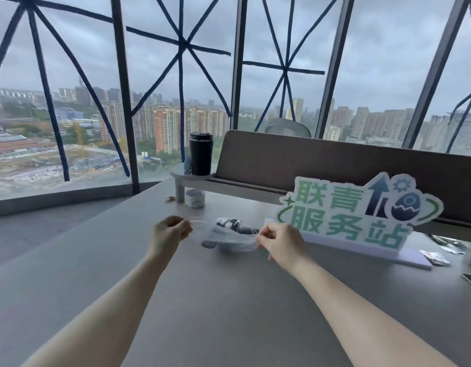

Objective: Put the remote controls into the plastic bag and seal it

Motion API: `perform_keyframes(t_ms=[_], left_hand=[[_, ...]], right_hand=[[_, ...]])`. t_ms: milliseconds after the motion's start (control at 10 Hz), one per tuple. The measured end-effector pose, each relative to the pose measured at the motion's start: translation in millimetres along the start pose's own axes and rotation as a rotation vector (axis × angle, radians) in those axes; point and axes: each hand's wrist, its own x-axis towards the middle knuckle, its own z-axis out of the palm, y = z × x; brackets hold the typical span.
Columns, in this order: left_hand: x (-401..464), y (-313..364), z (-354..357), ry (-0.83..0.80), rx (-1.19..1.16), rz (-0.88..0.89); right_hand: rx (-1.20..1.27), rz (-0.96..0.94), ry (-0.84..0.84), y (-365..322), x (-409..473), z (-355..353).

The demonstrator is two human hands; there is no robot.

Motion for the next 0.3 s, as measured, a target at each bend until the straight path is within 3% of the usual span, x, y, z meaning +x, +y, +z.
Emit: perform_keyframes(t_ms=[200,300], left_hand=[[-40.5,-34.3,-25.5,-0.038,0.196,-0.006],[-71.3,-41.7,-41.8,0.003,0.439,0.049]], right_hand=[[0.065,0.059,-0.369,9.4,-45.4,-8.0],[0.188,0.071,-0.277,17.3,-76.8,-38.3]])
